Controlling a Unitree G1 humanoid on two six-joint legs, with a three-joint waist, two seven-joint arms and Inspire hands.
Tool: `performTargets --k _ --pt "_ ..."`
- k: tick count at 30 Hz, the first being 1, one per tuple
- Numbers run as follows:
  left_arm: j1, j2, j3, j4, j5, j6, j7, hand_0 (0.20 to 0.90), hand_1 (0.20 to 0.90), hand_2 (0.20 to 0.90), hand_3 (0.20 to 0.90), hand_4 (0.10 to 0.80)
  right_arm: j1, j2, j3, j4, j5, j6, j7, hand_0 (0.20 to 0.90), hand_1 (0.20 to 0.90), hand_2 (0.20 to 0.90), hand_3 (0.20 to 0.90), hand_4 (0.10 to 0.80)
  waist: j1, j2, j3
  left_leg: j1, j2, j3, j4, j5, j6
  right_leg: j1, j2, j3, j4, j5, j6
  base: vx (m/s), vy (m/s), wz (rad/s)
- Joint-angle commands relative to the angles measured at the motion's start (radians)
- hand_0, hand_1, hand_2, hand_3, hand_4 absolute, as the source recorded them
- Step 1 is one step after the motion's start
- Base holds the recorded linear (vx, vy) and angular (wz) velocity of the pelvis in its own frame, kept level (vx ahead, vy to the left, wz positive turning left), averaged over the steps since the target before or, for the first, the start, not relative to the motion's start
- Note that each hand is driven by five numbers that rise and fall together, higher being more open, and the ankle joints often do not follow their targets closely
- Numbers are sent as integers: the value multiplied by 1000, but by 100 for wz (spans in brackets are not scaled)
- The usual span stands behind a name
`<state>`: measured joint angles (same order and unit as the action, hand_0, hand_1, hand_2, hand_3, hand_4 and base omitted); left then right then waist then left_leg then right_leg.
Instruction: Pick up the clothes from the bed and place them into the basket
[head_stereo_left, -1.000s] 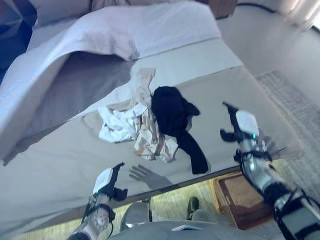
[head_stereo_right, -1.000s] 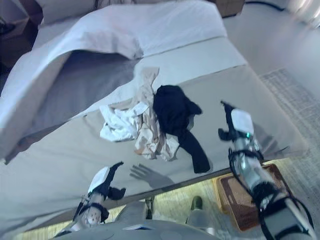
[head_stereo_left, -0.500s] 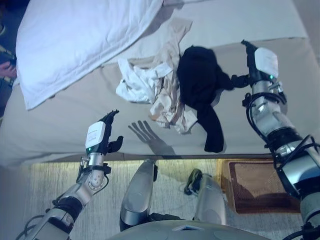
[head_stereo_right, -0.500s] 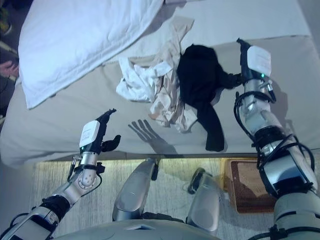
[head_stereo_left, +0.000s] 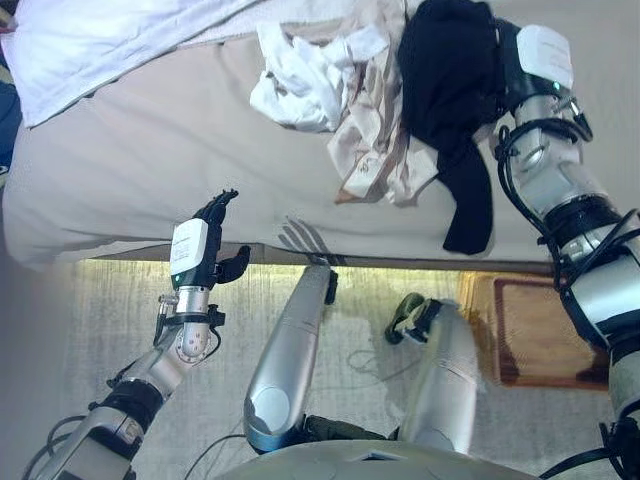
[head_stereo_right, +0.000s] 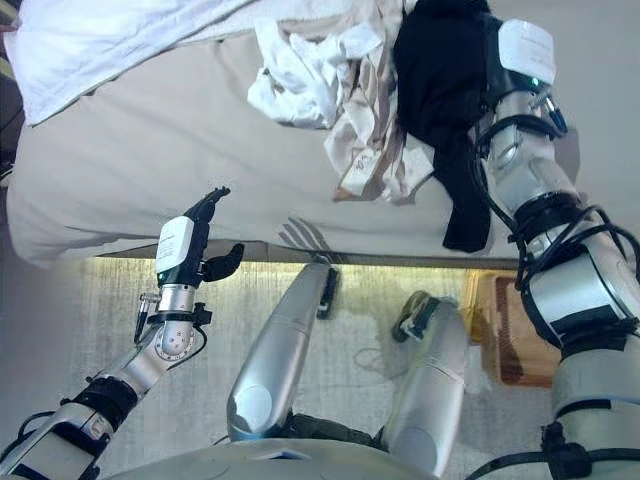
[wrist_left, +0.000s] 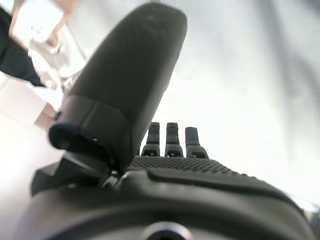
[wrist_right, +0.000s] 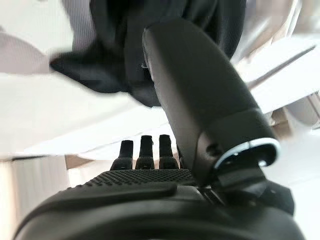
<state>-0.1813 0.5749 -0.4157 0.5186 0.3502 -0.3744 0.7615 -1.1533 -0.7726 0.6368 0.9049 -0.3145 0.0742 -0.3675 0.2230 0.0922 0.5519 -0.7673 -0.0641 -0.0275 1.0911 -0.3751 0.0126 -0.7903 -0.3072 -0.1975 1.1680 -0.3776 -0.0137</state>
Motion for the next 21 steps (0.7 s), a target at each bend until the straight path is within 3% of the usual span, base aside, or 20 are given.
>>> performTargets --k 1,17,18,19,20,21 --pt "38 46 76 -112 -37 -79 91 900 900 900 900 800 -134 -45 38 2 -11 -1 -14 900 900 900 900 800 34 -7 -54 -16 -18 46 -11 43 58 48 79 -76 2 -21 -63 -57 7 34" --pt "17 111 94 -244 -33 -144 117 900 900 900 900 800 -276 -12 129 221 53 54 118 900 900 900 900 800 78 9 -32 -232 -25 24 150 31 53 -149 66 -69 156 -39 -50 -23 -21 8" --pt "20 115 97 -250 -28 -145 115 900 900 900 900 800 -280 -14 130 224 62 54 119 592 592 592 540 440 79 9 -32 -237 -25 23 154 31 51 -153 66 -69 160 -39 -49 -2 -40 1" --pt "21 119 99 -257 -26 -145 110 900 900 900 900 800 -284 -17 129 230 62 51 118 592 592 592 540 440 79 8 -32 -241 -24 22 159 30 50 -157 65 -69 164 -40 -48 0 0 0" --pt "22 120 99 -259 -27 -146 109 900 900 900 900 800 -286 -17 128 232 62 50 117 300 300 300 200 100 80 8 -32 -242 -24 22 160 30 50 -159 65 -69 166 -40 -48 4 -36 3" --pt "21 125 100 -266 -27 -146 106 900 900 900 900 800 -291 -22 133 234 69 46 117 300 300 300 200 100 79 7 -32 -246 -22 21 164 29 47 -162 66 -70 168 -39 -46 -1 -38 4"
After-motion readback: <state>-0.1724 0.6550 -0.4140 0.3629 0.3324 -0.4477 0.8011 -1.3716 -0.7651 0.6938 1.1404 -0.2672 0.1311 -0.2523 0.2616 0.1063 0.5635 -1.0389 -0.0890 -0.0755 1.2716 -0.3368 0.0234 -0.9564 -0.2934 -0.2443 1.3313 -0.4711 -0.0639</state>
